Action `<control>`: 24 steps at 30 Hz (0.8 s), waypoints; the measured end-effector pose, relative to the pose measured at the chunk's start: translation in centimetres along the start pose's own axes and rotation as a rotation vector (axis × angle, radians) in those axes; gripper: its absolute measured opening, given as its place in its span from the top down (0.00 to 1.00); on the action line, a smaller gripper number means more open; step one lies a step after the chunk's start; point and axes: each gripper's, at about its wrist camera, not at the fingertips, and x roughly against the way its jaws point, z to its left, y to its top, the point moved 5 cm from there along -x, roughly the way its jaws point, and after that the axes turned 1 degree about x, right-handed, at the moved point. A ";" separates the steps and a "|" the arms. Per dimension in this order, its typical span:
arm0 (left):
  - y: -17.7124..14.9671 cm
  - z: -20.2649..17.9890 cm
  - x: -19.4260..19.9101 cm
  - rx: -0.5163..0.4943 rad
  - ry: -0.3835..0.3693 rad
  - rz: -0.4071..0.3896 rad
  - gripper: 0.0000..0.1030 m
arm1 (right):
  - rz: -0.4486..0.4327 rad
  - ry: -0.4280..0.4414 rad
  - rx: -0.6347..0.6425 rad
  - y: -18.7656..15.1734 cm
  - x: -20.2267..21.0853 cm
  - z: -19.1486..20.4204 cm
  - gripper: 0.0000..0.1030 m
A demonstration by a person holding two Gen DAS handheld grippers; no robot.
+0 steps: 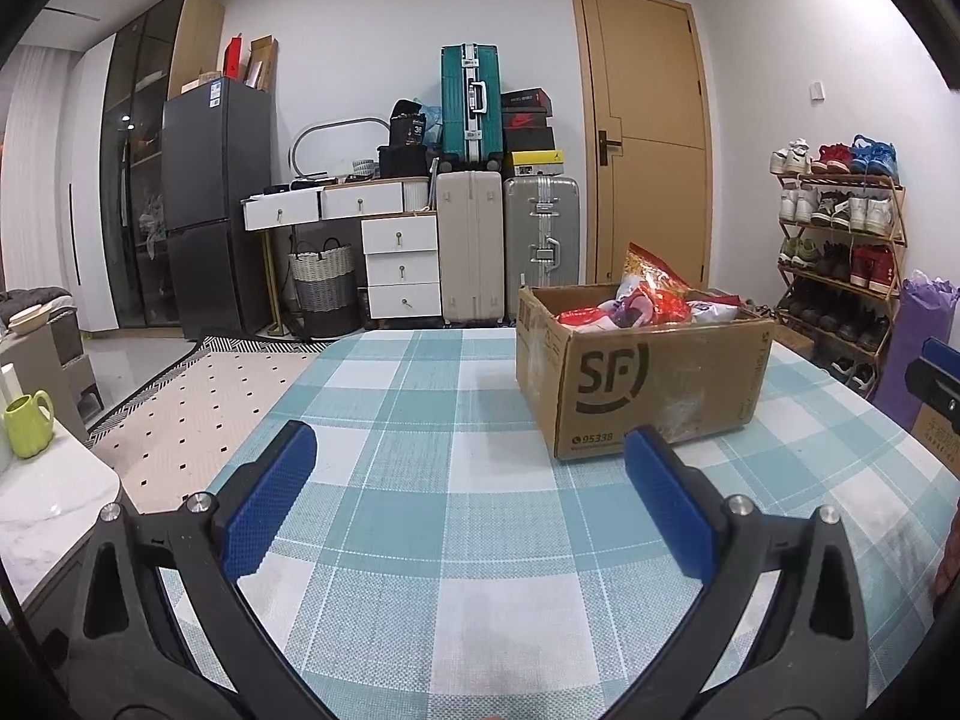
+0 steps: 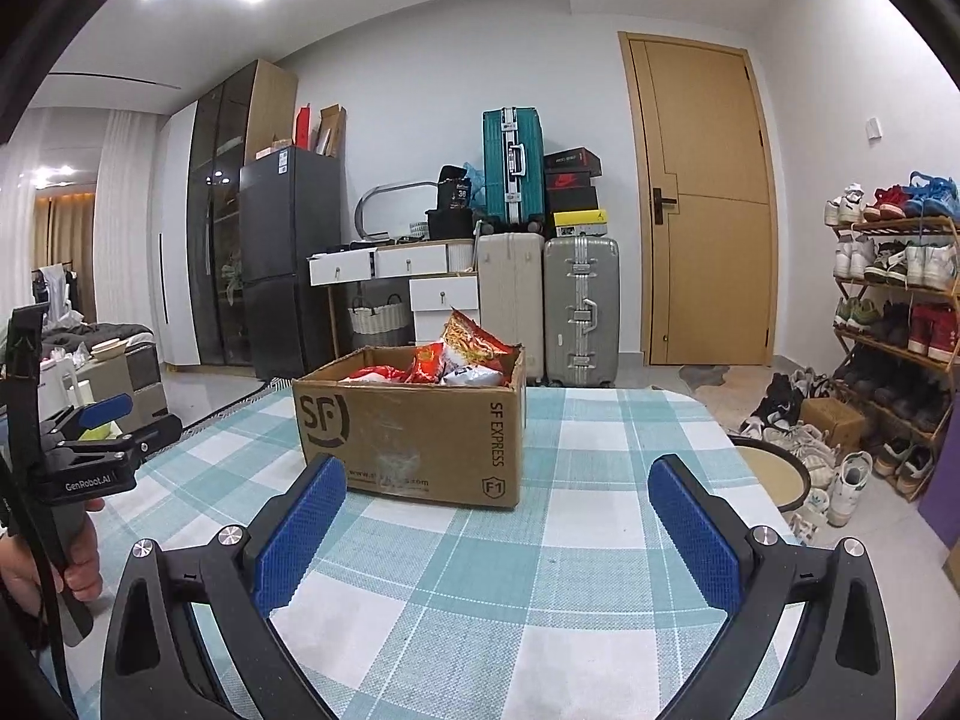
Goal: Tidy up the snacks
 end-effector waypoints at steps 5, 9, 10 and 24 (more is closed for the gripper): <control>0.2 0.3 0.4 0.008 0.004 -0.004 0.00 | -0.010 -0.010 -0.009 0.1 0.4 -0.2 0.00; 0.2 -0.1 0.0 -0.014 0.006 0.011 0.00 | -0.022 -0.008 -0.009 0.1 0.7 -0.2 0.00; 0.2 -0.2 0.0 -0.018 0.004 0.009 0.00 | -0.018 -0.010 -0.009 0.1 0.6 -0.2 0.00; -0.1 0.1 -0.1 0.005 0.012 0.003 0.00 | -0.012 -0.014 -0.010 -0.1 0.5 -0.1 0.00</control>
